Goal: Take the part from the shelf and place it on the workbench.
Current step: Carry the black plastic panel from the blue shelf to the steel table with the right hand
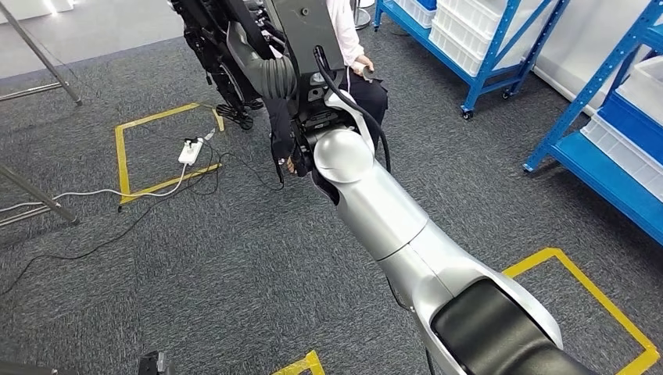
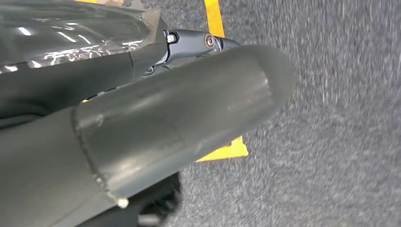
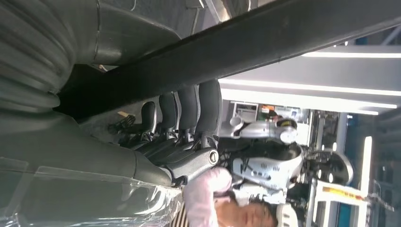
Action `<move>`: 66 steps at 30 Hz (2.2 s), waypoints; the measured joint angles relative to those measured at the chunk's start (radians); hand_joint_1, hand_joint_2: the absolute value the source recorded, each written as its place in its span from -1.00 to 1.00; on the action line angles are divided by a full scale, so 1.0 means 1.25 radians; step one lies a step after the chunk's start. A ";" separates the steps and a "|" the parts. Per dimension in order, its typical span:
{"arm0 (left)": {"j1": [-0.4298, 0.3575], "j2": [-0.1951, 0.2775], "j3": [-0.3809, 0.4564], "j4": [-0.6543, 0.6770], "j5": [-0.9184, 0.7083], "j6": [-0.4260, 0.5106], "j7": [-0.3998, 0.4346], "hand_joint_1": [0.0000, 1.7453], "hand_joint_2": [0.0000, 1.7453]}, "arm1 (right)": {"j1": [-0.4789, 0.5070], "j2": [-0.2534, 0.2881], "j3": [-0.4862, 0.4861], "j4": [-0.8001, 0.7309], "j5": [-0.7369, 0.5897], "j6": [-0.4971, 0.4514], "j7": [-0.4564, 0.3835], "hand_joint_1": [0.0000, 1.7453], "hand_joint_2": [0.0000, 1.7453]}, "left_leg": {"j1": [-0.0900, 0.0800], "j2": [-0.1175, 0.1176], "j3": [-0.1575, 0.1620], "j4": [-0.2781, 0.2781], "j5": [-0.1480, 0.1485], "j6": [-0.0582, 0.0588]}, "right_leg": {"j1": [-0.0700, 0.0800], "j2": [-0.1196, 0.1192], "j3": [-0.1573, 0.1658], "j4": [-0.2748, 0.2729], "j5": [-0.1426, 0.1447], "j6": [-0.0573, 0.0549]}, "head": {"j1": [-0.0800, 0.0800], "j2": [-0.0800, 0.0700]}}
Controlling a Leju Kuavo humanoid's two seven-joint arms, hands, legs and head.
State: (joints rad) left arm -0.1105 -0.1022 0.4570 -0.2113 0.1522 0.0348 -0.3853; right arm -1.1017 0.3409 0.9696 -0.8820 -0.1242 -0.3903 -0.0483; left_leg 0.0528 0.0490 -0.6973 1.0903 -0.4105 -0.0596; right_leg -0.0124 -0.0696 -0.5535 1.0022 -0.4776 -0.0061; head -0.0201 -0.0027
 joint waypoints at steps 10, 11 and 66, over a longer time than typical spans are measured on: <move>-0.006 0.004 0.000 0.000 -0.009 -0.005 -0.001 -1.00 -1.00 | 0.002 -0.004 -0.004 0.022 0.017 0.001 -0.001 1.00 1.00 | -0.021 -0.055 0.037 -0.062 0.010 0.062 | -0.001 0.048 -0.102 0.210 -0.096 0.019 | 0.016 0.000; -0.006 0.005 0.000 0.000 -0.011 -0.005 -0.001 -1.00 -1.00 | 0.005 -0.004 -0.006 0.025 0.023 0.001 -0.001 1.00 1.00 | -0.023 -0.067 0.038 -0.062 0.010 0.063 | 0.000 0.052 -0.127 0.245 -0.102 0.020 | 0.016 0.000; 0.028 -0.006 0.160 0.008 0.088 0.007 -0.020 -1.00 -1.00 | 0.064 0.000 0.020 -0.024 -0.058 0.060 0.002 1.00 1.00 | -0.039 -0.008 0.052 -0.059 -0.002 0.055 | 0.024 -0.035 -0.019 0.018 0.000 -0.004 | 0.013 0.000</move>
State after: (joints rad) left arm -0.0753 -0.1093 0.6569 -0.2010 0.2622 0.0440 -0.4103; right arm -1.0222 0.3412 0.9941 -0.9125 -0.1964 -0.3157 -0.0461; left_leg 0.0041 0.0393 -0.6328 1.0161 -0.4132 0.0089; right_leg 0.0170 -0.1135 -0.5770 1.0246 -0.4779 -0.0107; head -0.0036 -0.0027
